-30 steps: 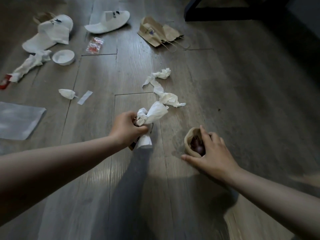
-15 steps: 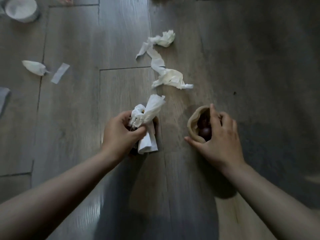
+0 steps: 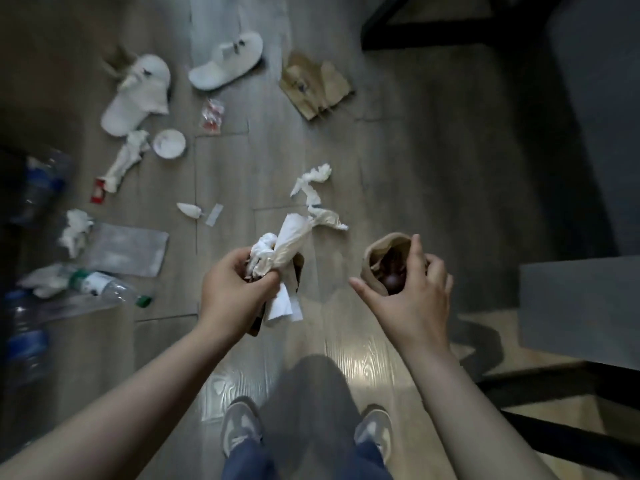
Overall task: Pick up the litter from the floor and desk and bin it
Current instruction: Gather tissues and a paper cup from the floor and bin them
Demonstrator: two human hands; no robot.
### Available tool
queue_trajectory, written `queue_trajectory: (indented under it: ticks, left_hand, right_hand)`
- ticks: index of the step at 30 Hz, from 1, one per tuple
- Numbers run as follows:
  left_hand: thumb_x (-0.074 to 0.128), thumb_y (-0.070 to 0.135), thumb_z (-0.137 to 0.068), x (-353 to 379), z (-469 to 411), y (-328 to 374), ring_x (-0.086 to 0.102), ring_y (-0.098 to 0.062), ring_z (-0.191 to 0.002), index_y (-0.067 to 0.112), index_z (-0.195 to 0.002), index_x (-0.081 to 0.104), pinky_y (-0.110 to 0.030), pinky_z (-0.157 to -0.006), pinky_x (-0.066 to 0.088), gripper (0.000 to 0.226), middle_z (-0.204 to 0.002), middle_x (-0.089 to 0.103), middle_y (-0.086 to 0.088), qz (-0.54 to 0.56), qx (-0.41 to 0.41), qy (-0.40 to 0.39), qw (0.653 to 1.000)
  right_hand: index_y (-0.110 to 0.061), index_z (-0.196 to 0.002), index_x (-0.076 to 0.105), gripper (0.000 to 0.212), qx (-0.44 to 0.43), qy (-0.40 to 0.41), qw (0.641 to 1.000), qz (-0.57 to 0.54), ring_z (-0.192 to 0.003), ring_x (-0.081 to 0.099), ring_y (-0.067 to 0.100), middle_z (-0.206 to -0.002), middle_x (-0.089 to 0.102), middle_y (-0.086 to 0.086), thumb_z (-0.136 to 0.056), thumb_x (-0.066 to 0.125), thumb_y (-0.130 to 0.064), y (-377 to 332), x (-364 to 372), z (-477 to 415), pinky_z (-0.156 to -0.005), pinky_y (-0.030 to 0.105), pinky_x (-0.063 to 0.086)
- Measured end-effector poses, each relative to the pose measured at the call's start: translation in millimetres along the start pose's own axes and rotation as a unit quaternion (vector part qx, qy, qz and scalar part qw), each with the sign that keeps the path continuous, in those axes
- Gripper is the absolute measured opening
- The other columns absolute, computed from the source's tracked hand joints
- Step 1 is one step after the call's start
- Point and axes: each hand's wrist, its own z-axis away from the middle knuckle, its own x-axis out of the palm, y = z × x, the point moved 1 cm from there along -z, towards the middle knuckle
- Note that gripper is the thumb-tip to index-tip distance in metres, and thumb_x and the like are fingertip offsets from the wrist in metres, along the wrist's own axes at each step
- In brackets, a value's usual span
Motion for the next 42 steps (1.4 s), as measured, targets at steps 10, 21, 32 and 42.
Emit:
queue_trajectory:
  ticks: [10, 21, 32, 42]
  left_hand:
    - [0.060, 0.021, -0.064, -119.1, 158.0, 326.8, 0.063, -0.019, -0.063, 0.017, -0.083, 0.069, -0.035, -0.060, 0.050, 0.021, -0.067, 0.068, 0.001, 0.064, 0.128, 0.023, 0.989]
    - [0.067, 0.002, -0.078, -135.7, 334.1, 575.9, 0.065, -0.009, -0.065, 0.017, -0.087, 0.070, -0.017, -0.055, 0.049, 0.018, -0.081, 0.073, -0.008, 0.112, 0.334, -0.080, 0.933]
    - [0.069, 0.012, -0.079, -116.0, 446.7, 652.7, 0.069, -0.016, -0.071, 0.022, -0.085, 0.069, -0.024, -0.057, 0.053, 0.012, -0.076, 0.072, -0.002, 0.072, 0.467, -0.285, 0.834]
    - [0.068, 0.007, -0.081, -85.0, 637.2, 598.2, 0.070, -0.019, -0.074, 0.025, -0.083, 0.068, -0.024, -0.061, 0.055, 0.018, -0.079, 0.073, 0.000, 0.050, 0.492, -0.543, 0.679]
  right_hand:
    - [-0.028, -0.153, 0.018, 0.106, -0.113, 0.117, 0.984, -0.067, -0.117, 0.030, 0.012, -0.131, 0.036, -0.006, -0.067, 0.063, -0.070, -173.8, -352.9, 97.6, -0.099, 0.023, 0.030]
    - [-0.036, -0.151, 0.022, 0.098, -0.138, 0.243, 0.960, -0.004, -0.128, 0.033, 0.015, -0.136, 0.039, -0.008, -0.069, 0.068, -0.065, -193.6, -665.5, 215.4, -0.106, 0.031, 0.034]
    - [-0.037, -0.148, 0.031, 0.094, 0.034, 0.444, 0.894, -0.048, -0.129, 0.036, 0.011, -0.136, 0.043, -0.014, -0.066, 0.071, -0.062, -164.8, -730.8, 400.7, -0.108, 0.032, 0.036]
    - [-0.039, -0.147, 0.030, 0.087, 0.261, 0.549, 0.794, 0.001, -0.117, 0.039, 0.009, -0.112, 0.041, -0.022, -0.072, 0.069, -0.056, -122.3, -704.5, 646.4, -0.091, 0.027, 0.039]
